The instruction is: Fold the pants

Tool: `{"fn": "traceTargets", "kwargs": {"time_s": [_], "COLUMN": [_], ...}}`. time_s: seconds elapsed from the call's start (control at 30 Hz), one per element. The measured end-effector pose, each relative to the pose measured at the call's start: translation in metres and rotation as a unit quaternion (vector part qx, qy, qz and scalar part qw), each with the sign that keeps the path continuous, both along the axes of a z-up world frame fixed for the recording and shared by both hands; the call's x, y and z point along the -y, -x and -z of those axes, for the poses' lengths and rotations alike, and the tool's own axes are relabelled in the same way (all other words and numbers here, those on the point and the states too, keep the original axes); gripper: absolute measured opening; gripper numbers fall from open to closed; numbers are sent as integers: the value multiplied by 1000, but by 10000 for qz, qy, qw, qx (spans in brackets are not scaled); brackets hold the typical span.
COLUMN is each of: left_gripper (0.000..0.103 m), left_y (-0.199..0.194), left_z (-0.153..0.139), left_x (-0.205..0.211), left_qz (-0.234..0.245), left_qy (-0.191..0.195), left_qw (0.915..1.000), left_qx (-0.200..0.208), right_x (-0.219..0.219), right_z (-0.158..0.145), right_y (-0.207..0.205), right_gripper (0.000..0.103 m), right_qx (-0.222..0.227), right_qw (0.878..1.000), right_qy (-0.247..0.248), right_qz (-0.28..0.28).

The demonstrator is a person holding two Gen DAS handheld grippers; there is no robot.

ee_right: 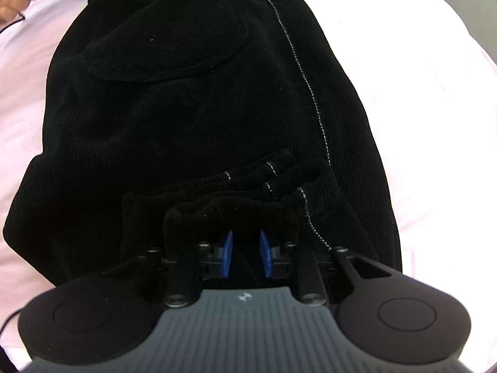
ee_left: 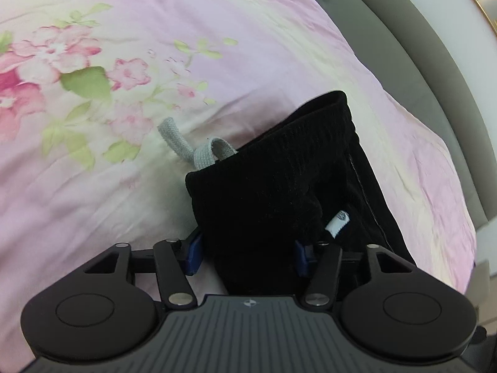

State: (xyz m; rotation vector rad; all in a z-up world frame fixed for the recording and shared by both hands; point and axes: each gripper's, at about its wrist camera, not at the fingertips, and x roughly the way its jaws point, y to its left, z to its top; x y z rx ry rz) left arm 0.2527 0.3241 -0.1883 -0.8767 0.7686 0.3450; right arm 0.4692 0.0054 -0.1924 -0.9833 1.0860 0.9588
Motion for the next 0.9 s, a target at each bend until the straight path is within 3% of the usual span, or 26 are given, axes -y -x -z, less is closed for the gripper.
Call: {"fn": "traceTargets", "kwargs": {"time_s": [0.13,0.33,0.47,0.67,0.9], "left_gripper": [52,49,49,49,49], "left_y": [3,2,-2,-17,-37], "left_z": [-19,-68,-103,-151,-175], "left_x": [17,34,58,124,235], "left_qz": [-184,-44,141,618,1485], "left_qy": [-399,-490,-602,-1101,-1792], "left_qw": [9990,9972,9944,9850,9638], "left_qx": [124,559,860,1180,1304], "right_x": [-12,-26,-25,19,107], "right_z": [3,3,-5,-35,-60], "right_y": [4,15,27,50,61], "right_gripper": [17,14,14,15,16], "right_qx": [80,243,373,473,484], "right_qw": [9997,9988,9988,9985,9934], "right_qy": [219,418,283,-108,-531], "right_qz": [-77,-85,124,249,894]}}
